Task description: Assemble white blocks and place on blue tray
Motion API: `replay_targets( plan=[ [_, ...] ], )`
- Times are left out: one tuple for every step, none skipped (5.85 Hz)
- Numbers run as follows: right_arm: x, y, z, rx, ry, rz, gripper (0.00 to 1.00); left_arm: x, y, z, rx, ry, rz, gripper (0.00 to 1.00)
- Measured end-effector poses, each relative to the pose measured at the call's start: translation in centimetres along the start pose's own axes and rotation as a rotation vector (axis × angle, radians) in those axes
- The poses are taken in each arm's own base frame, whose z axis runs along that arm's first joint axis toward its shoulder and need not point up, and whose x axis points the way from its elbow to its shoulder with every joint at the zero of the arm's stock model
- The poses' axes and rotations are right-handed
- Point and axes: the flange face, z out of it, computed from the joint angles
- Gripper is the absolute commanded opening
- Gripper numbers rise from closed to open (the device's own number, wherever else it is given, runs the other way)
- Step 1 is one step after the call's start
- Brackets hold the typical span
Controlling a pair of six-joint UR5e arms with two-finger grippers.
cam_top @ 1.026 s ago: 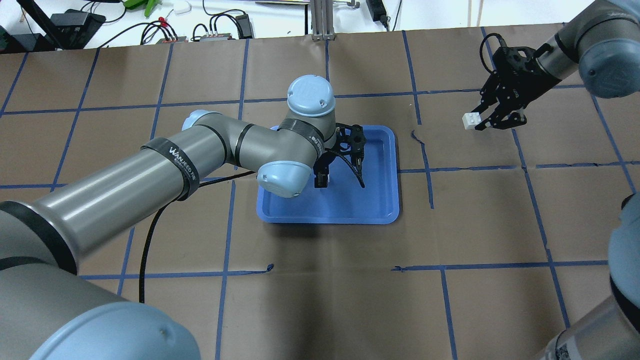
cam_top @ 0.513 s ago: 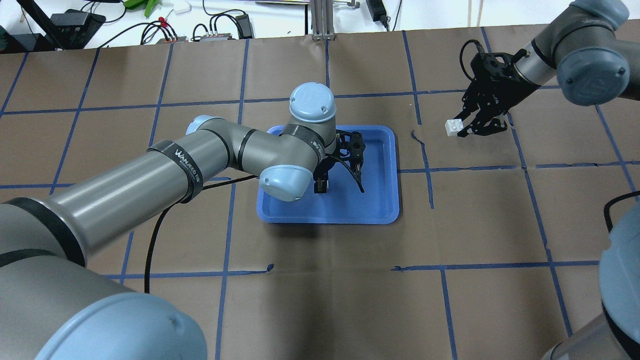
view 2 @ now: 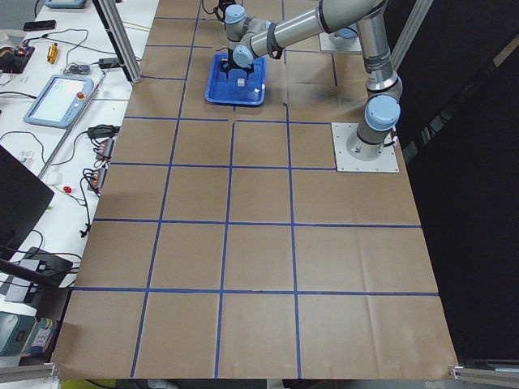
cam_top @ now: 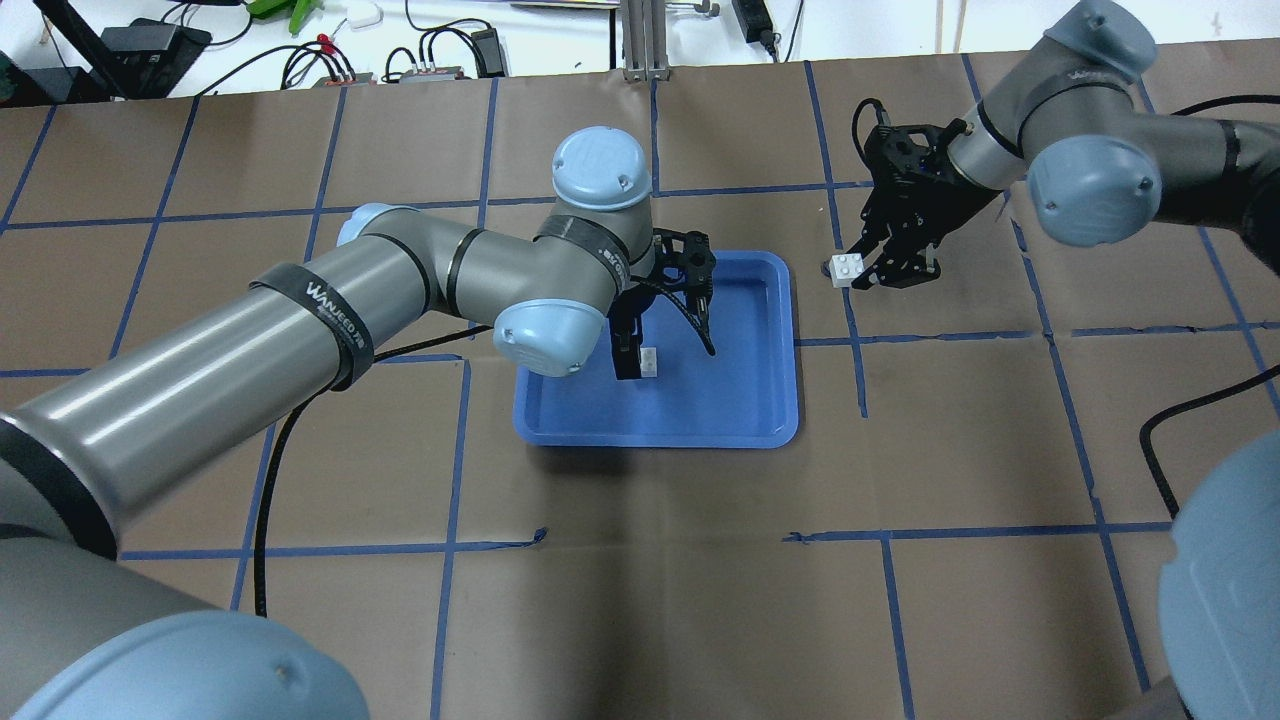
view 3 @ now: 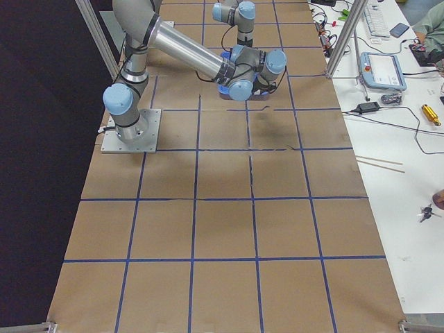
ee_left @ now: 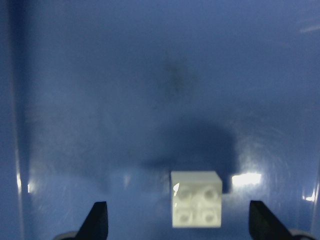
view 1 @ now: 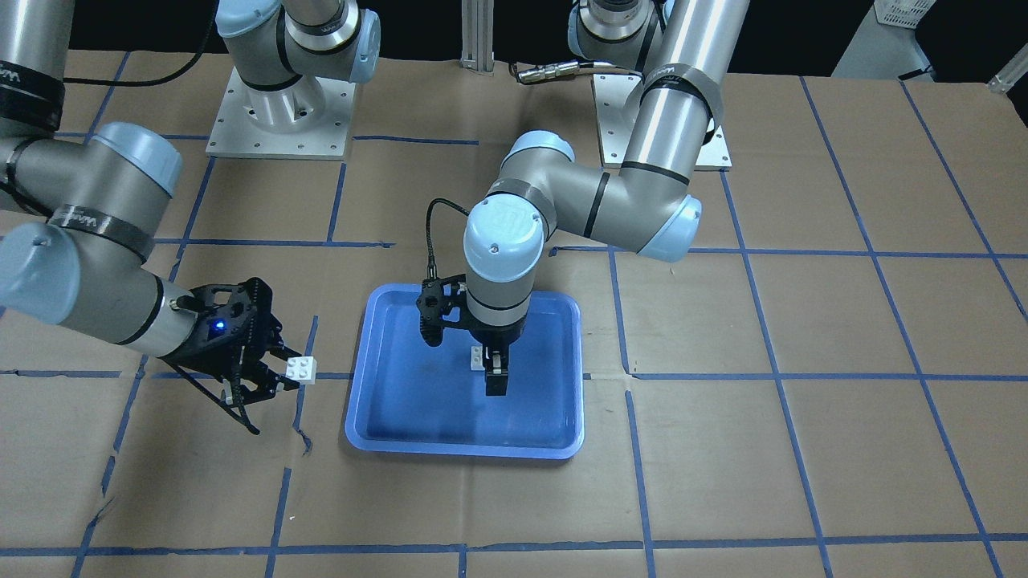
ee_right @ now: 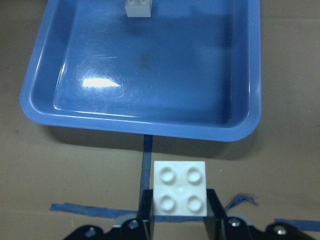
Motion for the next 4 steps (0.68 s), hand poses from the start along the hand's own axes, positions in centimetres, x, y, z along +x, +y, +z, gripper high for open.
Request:
replay_targets(
  plan=[
    [-1.1,-1.6,2.1,-0.013,0.049,0.02,0.19,-0.1,2.4,-4.2,-0.004,0.016,-0.05,0.99],
    [-2.1,-3.8,4.0,-0.017,0.081,0.037,0.19,0.4,4.7,-8.5,-0.005,0.024,-0.117,0.99],
    [-2.8,-6.6,5.6,-0.016,0.104,0.053,0.19,1.5,6.1,-12.5,-0.003,0.016,-0.208,0.99],
    [-3.7,-9.4,7.1,-0.015,0.108,0.057,0.19,2.5,6.7,-15.9,0.001,-0.001,-0.314,0.99]
  ],
)
